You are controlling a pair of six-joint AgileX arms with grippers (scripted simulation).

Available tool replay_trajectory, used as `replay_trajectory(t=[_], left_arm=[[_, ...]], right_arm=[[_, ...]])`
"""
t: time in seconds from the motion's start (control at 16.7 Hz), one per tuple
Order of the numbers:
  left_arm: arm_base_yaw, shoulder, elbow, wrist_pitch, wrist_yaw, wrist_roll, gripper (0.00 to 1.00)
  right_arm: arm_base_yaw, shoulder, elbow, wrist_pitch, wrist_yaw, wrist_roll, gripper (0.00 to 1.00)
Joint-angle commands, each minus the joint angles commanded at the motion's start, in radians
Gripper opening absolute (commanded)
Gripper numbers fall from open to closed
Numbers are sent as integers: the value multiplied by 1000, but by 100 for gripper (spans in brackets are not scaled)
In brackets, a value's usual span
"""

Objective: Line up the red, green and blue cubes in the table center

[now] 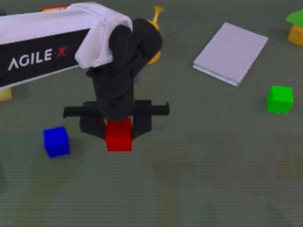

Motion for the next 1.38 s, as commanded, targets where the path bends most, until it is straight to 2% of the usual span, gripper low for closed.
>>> replay_trajectory(t=[0.18,0.54,0.78,1.38], left_arm=[[0,12,-31,41,0,1,0],[-2,79,-162,248,0,1,0],[-3,84,-170,258,0,0,0],[-3,84,-170,258,0,0,75]], right_arm=[[0,0,0,0,0,0,100],[0,0,0,0,0,0,100],[0,0,0,0,0,0,100],[0,0,0,0,0,0,100]])
